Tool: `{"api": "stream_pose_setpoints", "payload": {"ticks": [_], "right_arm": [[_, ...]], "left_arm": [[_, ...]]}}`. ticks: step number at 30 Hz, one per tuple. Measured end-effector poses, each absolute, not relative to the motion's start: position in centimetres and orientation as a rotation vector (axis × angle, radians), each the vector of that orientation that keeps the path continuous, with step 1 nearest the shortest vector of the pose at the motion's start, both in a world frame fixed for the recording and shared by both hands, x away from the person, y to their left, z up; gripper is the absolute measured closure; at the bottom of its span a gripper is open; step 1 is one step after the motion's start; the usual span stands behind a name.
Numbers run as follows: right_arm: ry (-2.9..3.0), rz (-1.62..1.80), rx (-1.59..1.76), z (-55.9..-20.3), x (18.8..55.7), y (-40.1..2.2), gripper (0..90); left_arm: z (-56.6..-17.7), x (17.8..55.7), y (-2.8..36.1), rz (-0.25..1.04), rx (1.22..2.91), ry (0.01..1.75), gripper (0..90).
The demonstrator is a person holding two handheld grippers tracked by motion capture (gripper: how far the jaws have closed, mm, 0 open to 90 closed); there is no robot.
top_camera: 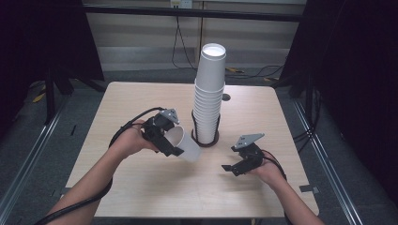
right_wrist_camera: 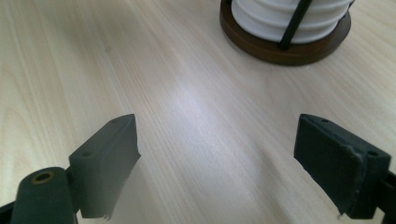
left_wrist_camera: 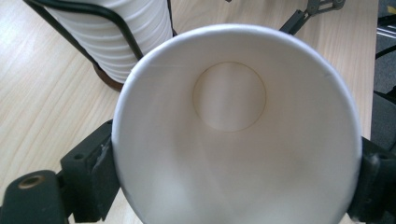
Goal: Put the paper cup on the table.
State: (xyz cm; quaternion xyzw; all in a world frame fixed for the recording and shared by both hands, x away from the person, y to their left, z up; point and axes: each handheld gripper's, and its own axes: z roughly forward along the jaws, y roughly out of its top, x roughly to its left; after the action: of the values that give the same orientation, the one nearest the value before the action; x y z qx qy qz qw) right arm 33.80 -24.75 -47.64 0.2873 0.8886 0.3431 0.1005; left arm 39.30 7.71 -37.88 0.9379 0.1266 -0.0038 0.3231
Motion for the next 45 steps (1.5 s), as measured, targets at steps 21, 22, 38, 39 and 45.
{"api": "stream_pose_setpoints", "payload": {"ticks": [21,22,38,39,45], "right_arm": [[2.586,0.993,0.9,-50.0,33.3,-25.3,11.1],[2.577,0.998,0.902,-50.1,33.2,-25.3,10.5],[2.54,1.044,0.904,-50.5,33.0,-25.5,9.6],[2.54,1.045,0.904,-50.5,33.0,-25.5,9.7],[2.538,1.045,0.907,-50.5,33.0,-25.5,9.9]], "left_arm": [[-39.0,39.7,10.3,-0.001,2.512,0.412,11.0],[-39.1,39.7,10.4,-0.001,2.509,0.422,10.9],[-39.6,40.3,11.2,0.011,2.58,0.439,10.6],[-39.7,40.3,11.2,0.016,2.581,0.449,10.6],[-39.6,40.4,11.4,0.031,2.603,0.452,10.3]]}}
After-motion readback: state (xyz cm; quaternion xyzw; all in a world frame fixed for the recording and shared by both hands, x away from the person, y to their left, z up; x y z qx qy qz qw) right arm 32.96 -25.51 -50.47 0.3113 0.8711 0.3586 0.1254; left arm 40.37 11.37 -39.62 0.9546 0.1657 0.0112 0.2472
